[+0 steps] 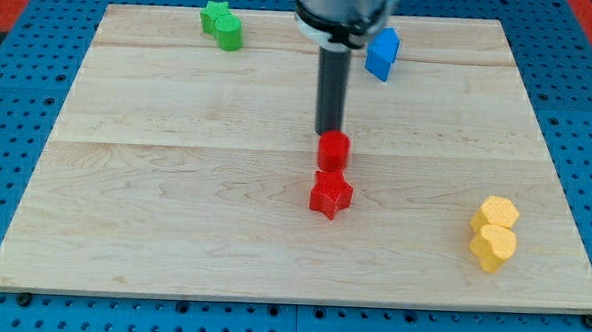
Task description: Push the red blocks to the left of the yellow blocks
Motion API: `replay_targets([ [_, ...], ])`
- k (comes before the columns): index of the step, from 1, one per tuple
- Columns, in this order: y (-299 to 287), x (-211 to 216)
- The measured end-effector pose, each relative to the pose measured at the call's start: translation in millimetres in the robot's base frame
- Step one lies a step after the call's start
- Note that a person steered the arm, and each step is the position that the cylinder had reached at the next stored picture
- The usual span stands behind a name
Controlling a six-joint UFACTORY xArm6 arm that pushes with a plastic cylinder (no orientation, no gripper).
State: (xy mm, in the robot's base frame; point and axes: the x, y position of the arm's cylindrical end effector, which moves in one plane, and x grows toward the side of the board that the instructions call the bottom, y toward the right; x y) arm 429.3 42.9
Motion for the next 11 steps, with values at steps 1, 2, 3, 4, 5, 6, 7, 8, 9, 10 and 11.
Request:
replay_targets([
  [1,16,46],
  [2,20,63],
  [3,18,52],
  [4,-19,39],
  [5,-78,63],
  [6,-82,90],
  [7,-47,106],
  [8,-1,122],
  [9,40,132],
  [10,39,142],
  [11,48,152],
])
